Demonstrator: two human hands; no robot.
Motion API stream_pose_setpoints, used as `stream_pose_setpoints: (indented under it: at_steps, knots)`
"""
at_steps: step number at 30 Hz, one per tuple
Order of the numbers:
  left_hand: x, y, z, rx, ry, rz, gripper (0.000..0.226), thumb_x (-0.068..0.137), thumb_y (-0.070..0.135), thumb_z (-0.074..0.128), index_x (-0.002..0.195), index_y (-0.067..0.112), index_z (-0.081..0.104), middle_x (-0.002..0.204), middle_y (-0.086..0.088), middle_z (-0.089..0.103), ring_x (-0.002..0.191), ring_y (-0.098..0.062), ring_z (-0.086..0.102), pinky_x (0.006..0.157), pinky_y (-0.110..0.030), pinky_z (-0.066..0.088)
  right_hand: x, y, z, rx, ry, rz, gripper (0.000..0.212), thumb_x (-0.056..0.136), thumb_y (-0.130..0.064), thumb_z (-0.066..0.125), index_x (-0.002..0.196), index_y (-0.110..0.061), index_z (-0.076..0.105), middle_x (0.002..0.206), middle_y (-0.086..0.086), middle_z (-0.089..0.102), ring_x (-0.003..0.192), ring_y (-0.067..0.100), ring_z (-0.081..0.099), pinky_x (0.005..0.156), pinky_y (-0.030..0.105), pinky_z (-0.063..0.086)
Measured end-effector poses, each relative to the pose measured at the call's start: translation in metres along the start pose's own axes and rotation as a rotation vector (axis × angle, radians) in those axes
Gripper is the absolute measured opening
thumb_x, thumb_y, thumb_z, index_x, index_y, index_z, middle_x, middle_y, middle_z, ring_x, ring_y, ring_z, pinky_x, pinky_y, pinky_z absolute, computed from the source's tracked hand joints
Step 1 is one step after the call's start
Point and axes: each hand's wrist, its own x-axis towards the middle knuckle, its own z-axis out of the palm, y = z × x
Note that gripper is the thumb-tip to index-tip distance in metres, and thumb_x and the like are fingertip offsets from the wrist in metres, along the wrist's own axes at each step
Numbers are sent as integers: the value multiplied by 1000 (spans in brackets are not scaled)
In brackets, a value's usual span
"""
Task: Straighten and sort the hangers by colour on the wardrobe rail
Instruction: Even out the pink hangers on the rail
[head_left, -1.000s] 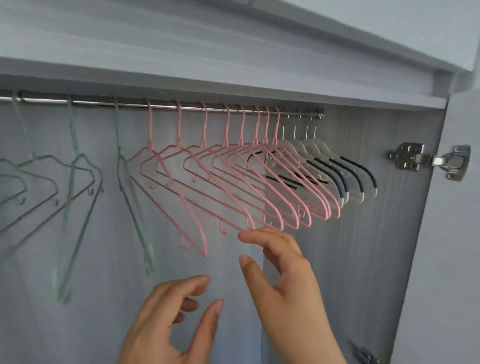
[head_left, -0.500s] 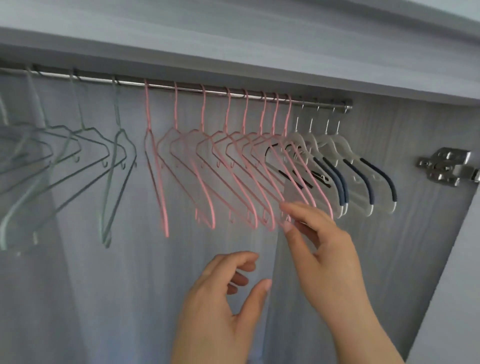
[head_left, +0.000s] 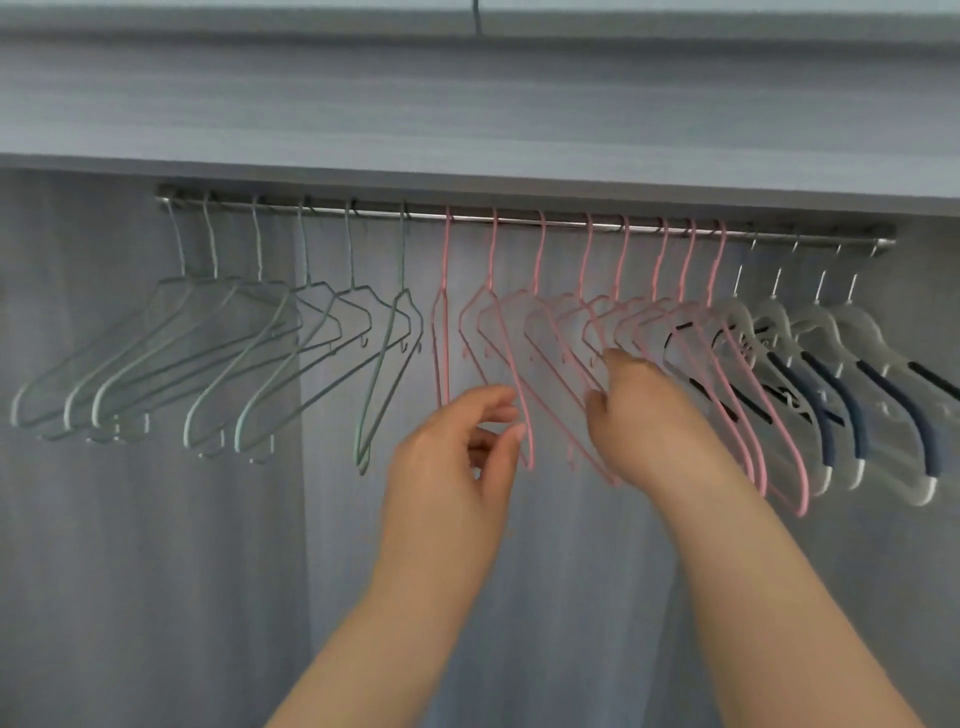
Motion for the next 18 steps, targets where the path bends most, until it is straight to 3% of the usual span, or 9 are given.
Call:
stream_pose_setpoints:
  at_steps: [3, 5, 8, 12, 18]
  knots:
    - [1, 1, 16, 6, -113, -49, 27, 84, 15, 61, 110, 22, 63, 91, 17, 63, 83, 1, 59, 70, -7, 47, 8, -1, 11, 6, -143, 79, 32, 91, -9, 39, 123, -3, 40, 123, 22, 55, 111, 35, 53, 74, 29, 37]
    - [0, 1, 25, 17, -156, -56, 29, 84, 13, 61, 113, 21, 62, 83, 22, 59, 81, 4, 60, 70, -7, 47, 13, -2, 22, 58, -188, 100, 30, 91, -8, 40, 120, -2, 40, 118, 22, 56, 104, 34, 56, 71, 28, 38]
    - [-2, -2, 32, 52, -165, -55, 32, 86, 11, 57, 115, 24, 61, 78, 20, 60, 76, 7, 60, 71, -6, 45, 22, -3, 33, 184, -194, 94, 17, 90, -1, 41, 105, -1, 47, 100, 20, 58, 77, 29, 56, 56, 27, 39]
    - [-1, -11, 30, 65, -145, -93, 28, 86, 11, 57, 111, 22, 63, 73, 28, 53, 66, 23, 53, 72, -6, 45, 26, -9, 42, 395, -151, 30, 26, 95, -8, 31, 107, 1, 53, 88, 13, 51, 68, 23, 50, 49, 22, 34]
    - [-3, -24, 27, 51, -146, -143, 31, 86, 11, 57, 114, 23, 62, 89, 9, 71, 80, 7, 63, 72, -4, 46, 27, -14, 55, 511, -123, 8, 30, 96, -11, 31, 117, -3, 51, 73, 4, 50, 59, 12, 44, 52, 21, 33]
